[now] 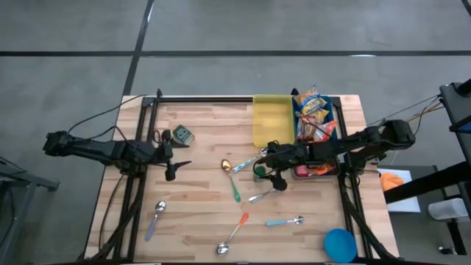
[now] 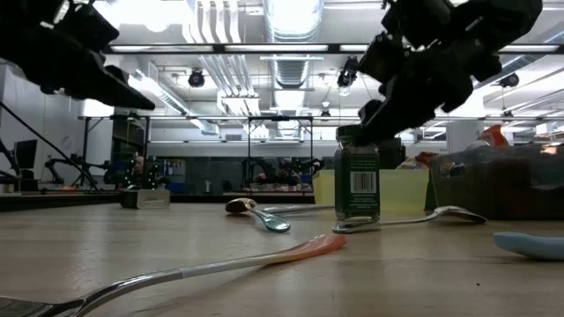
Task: Pick & Place Food Item
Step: Put the green seasoning bottle into the black bin
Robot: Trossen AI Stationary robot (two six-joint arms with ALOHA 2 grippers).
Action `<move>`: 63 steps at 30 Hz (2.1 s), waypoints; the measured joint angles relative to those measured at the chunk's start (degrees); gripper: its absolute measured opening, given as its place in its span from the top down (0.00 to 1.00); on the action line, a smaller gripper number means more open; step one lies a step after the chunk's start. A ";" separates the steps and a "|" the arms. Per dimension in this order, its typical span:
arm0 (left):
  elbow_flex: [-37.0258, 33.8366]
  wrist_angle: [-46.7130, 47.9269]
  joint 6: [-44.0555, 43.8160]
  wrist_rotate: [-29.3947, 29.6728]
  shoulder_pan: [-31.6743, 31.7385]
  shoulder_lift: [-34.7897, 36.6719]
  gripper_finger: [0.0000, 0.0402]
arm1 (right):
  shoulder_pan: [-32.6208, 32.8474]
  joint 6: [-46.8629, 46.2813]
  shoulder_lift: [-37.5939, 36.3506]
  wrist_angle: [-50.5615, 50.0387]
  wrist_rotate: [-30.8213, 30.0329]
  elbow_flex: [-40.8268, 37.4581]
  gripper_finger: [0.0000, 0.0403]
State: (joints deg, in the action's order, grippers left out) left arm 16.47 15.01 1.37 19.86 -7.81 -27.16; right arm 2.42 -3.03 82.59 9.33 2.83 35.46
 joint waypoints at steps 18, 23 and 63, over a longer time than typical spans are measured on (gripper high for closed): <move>0.00 8.65 0.13 0.00 0.00 0.00 0.28 | -0.02 0.23 6.17 4.65 0.07 0.00 0.29; 0.00 8.69 0.13 0.01 0.00 0.00 0.28 | -0.02 0.24 6.03 4.69 0.07 0.00 0.42; 0.00 8.71 -0.02 0.02 0.00 0.00 0.28 | 0.75 0.37 1.17 2.44 -2.08 -0.02 0.51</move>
State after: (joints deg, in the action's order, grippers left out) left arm 16.47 23.73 1.34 19.88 -7.81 -27.16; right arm 3.16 -2.66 83.77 11.77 0.75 35.44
